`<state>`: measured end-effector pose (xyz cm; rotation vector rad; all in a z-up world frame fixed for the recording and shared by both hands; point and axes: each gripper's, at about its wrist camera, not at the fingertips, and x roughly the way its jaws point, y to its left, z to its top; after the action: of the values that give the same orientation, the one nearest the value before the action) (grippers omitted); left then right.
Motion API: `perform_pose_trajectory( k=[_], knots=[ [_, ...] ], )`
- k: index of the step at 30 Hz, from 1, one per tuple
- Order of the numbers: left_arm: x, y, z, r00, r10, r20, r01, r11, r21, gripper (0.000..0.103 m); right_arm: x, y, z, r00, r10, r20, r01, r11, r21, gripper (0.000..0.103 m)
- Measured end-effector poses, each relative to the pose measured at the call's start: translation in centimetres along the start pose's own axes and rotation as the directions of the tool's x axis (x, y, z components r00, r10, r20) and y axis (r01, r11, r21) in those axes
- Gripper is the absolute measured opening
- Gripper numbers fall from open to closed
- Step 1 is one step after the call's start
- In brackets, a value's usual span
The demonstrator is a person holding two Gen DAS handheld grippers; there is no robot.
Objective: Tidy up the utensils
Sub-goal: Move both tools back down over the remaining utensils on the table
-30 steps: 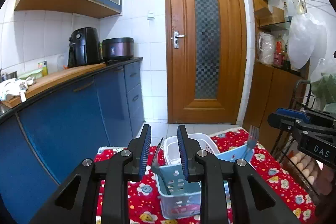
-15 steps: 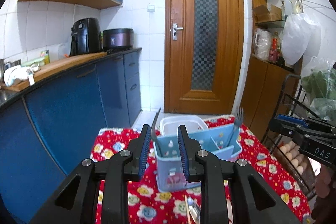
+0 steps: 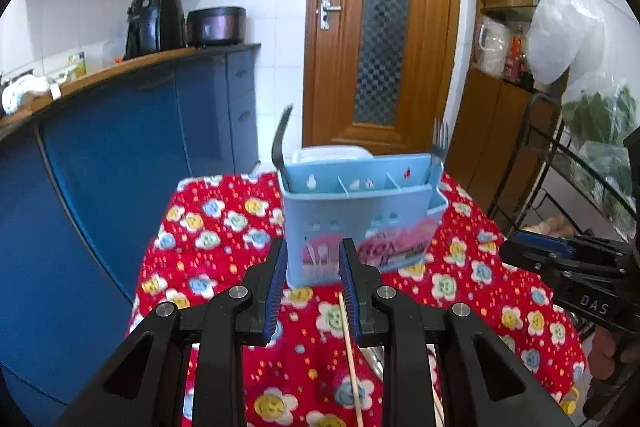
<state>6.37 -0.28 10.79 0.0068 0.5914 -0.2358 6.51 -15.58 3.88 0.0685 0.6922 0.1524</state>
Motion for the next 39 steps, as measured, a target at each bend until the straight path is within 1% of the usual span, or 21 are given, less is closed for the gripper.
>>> perform_pose_trajectory(
  k=[9,12,16,20,27,30,32,34,39],
  knots=[
    [1.5,-0.4,-3.1,0.993,-0.035,-0.110,0.032,0.999,-0.023,0.027,1.8,-1.2,-3.1,0.993,0.028,-0.111,-0.020,0.997,0.070,0.029],
    [2.3,-0.1,-4.0,0.988,-0.036,-0.150,0.031,0.999,-0.042,0.027,2.6,-1.4,-4.1,0.988,0.028,-0.155,-0.016,0.997,0.079,0.029],
    [3.8,0.2,-5.1,0.977,-0.018,-0.212,0.008,0.999,-0.047,0.027,3.8,-1.8,-5.3,0.979,0.033,-0.203,-0.013,0.995,0.096,0.029],
    [4.8,0.0,-6.1,0.966,-0.026,-0.255,0.013,0.999,-0.053,0.027,4.8,-2.2,-6.2,0.971,0.041,-0.236,-0.015,0.994,0.113,0.029],
    [6.1,-0.6,-7.2,0.955,-0.039,-0.296,0.027,0.999,-0.042,0.027,5.8,-2.0,-6.7,0.960,0.055,-0.273,-0.024,0.993,0.117,0.029],
    [6.7,-0.6,-7.5,0.948,-0.045,-0.315,0.031,0.998,-0.050,0.027,6.3,-1.9,-6.9,0.957,0.049,-0.286,-0.017,0.993,0.113,0.030],
    [7.3,-0.7,-7.8,0.940,-0.058,-0.337,0.039,0.997,-0.062,0.027,6.8,-2.0,-7.1,0.954,0.047,-0.297,-0.014,0.993,0.113,0.030],
    [7.7,-0.9,-8.0,0.935,-0.068,-0.349,0.048,0.997,-0.066,0.027,7.0,-2.0,-7.2,0.953,0.051,-0.299,-0.016,0.993,0.116,0.031],
    [8.5,-1.2,-8.4,0.928,-0.066,-0.367,0.048,0.997,-0.056,0.027,7.3,-2.2,-7.0,0.953,0.055,-0.298,-0.021,0.993,0.115,0.032]
  ],
)
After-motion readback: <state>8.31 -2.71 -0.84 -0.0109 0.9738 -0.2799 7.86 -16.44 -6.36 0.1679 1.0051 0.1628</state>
